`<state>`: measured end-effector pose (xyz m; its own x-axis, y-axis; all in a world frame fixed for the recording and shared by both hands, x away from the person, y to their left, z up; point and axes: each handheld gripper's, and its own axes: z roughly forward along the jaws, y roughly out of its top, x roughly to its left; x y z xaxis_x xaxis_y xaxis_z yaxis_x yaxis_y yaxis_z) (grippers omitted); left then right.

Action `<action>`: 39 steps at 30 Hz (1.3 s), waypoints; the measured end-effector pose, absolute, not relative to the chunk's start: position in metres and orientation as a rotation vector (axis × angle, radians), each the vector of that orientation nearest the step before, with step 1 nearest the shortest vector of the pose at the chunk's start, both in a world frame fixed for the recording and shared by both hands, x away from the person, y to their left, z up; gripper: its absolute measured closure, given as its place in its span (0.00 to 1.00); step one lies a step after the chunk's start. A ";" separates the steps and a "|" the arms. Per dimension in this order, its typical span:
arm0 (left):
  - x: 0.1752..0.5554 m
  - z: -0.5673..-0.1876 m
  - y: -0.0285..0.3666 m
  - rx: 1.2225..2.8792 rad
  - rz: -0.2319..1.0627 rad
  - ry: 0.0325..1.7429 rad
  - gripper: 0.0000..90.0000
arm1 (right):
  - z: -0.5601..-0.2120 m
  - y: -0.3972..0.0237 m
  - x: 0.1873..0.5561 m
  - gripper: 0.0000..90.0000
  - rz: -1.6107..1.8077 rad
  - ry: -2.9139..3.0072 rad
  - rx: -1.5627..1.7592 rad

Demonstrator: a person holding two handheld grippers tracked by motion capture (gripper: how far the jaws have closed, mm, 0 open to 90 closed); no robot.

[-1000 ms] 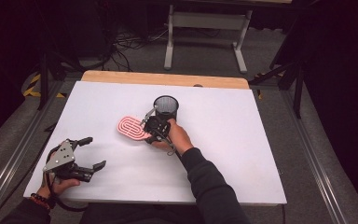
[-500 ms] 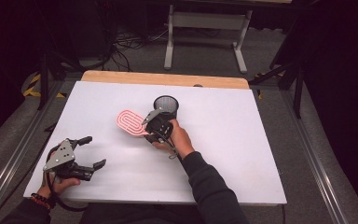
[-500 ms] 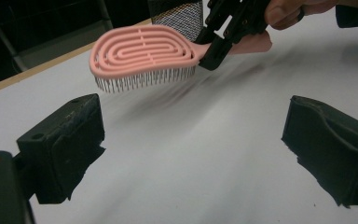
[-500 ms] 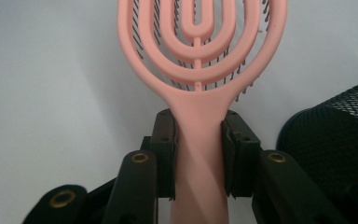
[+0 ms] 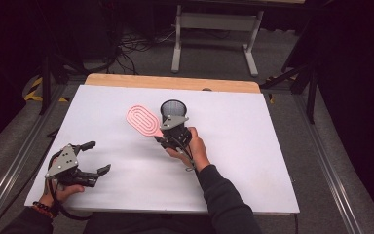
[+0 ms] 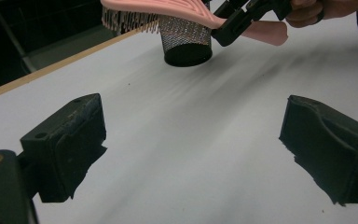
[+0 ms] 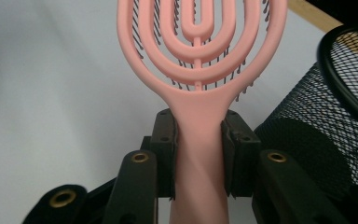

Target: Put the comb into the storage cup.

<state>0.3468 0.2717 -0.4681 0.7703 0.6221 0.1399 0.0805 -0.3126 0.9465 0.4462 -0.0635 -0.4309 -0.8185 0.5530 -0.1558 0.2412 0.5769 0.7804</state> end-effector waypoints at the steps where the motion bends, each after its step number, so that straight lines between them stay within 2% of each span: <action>1: 0.347 -0.468 0.272 1.834 0.594 0.543 0.09 | -0.431 -0.067 0.443 0.77 1.143 2.401 0.640; 21: 0.358 -0.457 0.263 1.808 0.547 0.539 0.09 | -0.434 -0.092 0.413 0.77 1.316 2.208 0.627; 39: 0.369 -0.442 0.236 1.798 0.494 0.472 0.10 | -0.436 -0.098 0.399 0.77 1.359 2.118 0.612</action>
